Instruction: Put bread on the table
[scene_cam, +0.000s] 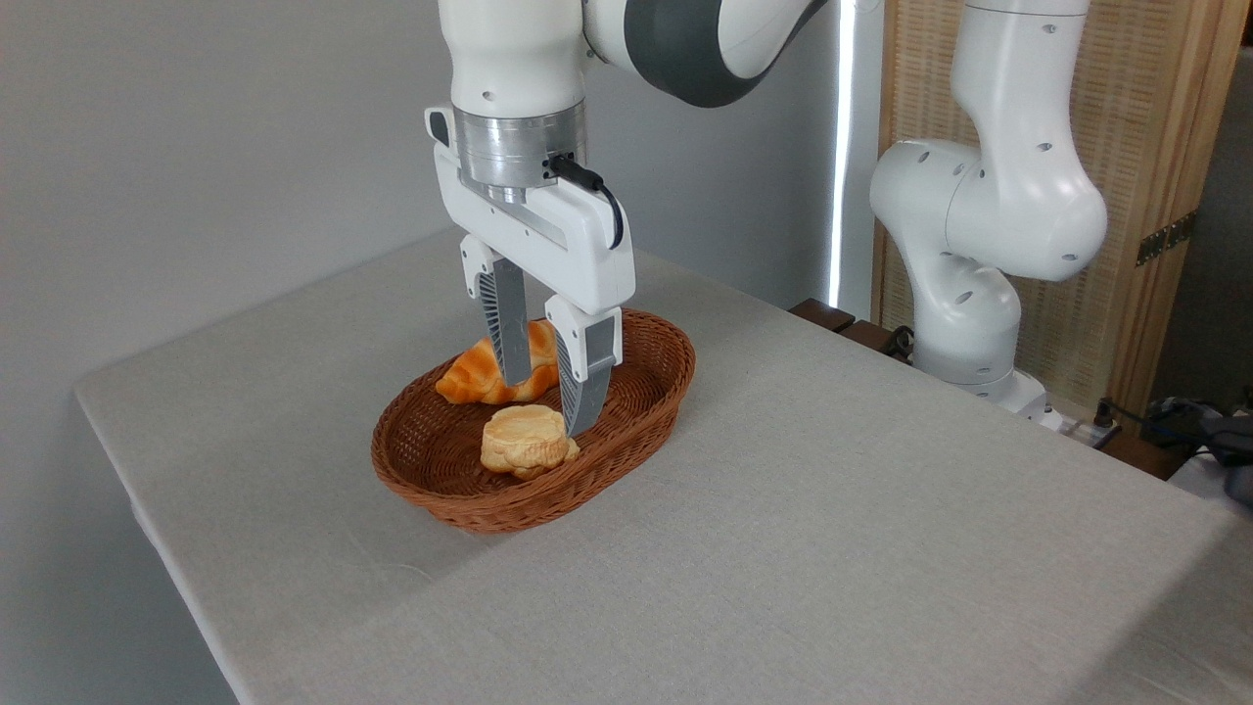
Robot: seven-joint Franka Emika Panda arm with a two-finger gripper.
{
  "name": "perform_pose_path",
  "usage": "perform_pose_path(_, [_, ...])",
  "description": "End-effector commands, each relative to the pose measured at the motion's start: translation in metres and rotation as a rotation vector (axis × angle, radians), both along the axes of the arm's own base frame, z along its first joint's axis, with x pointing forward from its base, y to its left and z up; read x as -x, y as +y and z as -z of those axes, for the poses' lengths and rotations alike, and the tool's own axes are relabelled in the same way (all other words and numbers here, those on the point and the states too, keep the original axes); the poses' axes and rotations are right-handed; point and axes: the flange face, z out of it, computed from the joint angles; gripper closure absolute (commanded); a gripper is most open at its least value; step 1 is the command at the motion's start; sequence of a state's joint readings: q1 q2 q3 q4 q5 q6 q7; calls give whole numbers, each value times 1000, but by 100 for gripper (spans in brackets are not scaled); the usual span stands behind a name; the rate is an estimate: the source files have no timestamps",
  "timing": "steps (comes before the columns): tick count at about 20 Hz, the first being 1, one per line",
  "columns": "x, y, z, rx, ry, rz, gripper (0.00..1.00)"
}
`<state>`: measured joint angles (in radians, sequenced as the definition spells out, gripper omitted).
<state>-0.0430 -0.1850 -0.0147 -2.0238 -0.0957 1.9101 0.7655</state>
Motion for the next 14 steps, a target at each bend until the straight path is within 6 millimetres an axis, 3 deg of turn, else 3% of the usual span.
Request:
perform_pose_path(1, [-5,-40,22,-7,39,82,0])
perform_pose_path(11, [-1,-96,41,-12,-26,208,0])
perform_pose_path(14, [5,-98,54,-22,-15,272,0])
